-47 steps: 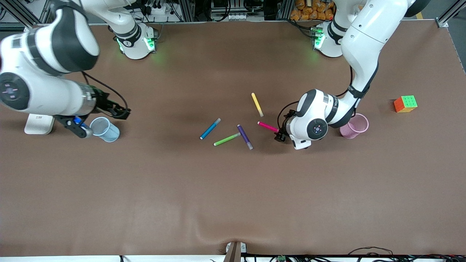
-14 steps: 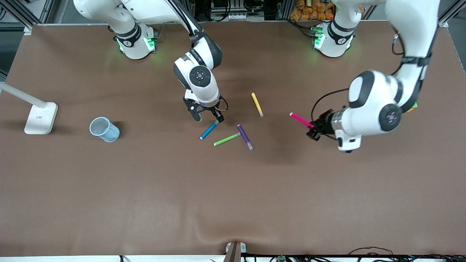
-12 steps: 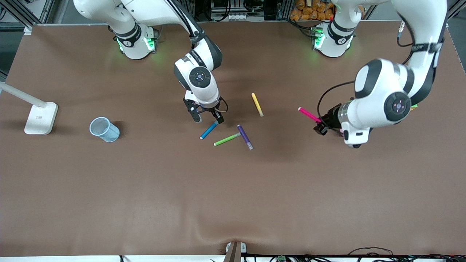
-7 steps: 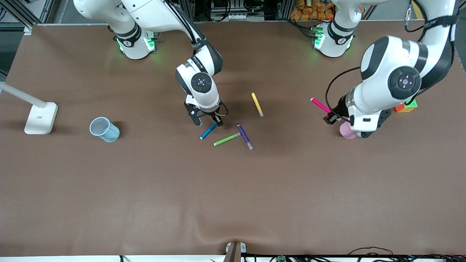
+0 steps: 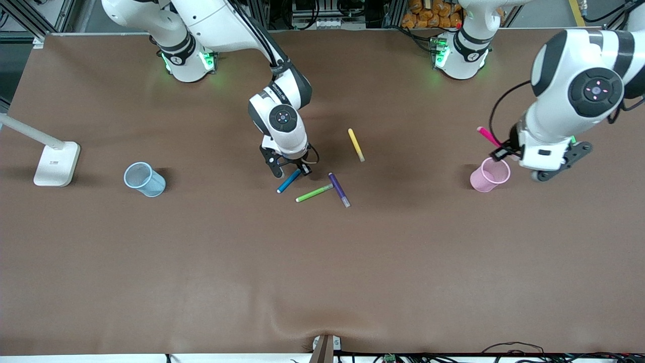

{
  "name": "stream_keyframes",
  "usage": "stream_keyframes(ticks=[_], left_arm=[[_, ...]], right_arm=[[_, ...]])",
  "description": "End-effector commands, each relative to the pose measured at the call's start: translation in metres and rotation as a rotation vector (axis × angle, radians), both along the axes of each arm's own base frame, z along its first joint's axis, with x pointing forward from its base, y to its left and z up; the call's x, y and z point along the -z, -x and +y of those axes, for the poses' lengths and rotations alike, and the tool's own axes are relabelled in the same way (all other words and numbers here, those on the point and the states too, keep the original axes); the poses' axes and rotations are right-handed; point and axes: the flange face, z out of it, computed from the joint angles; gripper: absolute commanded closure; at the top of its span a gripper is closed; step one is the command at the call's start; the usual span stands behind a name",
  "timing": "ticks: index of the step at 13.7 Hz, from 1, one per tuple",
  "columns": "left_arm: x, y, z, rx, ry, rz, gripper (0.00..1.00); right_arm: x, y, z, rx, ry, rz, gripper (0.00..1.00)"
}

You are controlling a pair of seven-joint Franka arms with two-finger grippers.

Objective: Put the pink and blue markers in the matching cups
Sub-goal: 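Lift the pink marker toward the pink cup while the right gripper grasps the blue marker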

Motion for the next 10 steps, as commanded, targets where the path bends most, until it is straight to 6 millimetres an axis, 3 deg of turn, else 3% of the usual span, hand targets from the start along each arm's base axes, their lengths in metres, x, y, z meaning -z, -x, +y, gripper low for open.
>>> stream_keyframes(ticks=[1, 3, 4, 7, 10], left_arm=[[0.024, 0.008, 0.027, 0.004, -0.039, -0.031, 1.0], [0.042, 0.011, 0.046, 0.01, -0.056, -0.078, 1.0], [0.051, 0.012, 0.059, 0.001, -0.055, -0.103, 1.0], [0.061, 0.01, 0.079, -0.027, -0.038, -0.161, 1.0], [0.072, 0.007, 0.091, -0.076, -0.018, -0.222, 1.0]], right_arm=[[0.002, -0.001, 0.006, 0.004, 0.008, -0.015, 0.74], [0.001, -0.002, 0.005, 0.001, 0.011, -0.016, 0.97], [-0.001, -0.003, 0.004, -0.008, 0.016, -0.019, 1.0], [-0.015, -0.008, 0.0, -0.001, 0.017, -0.015, 1.0], [-0.053, -0.024, -0.026, 0.003, 0.056, 0.059, 1.0]])
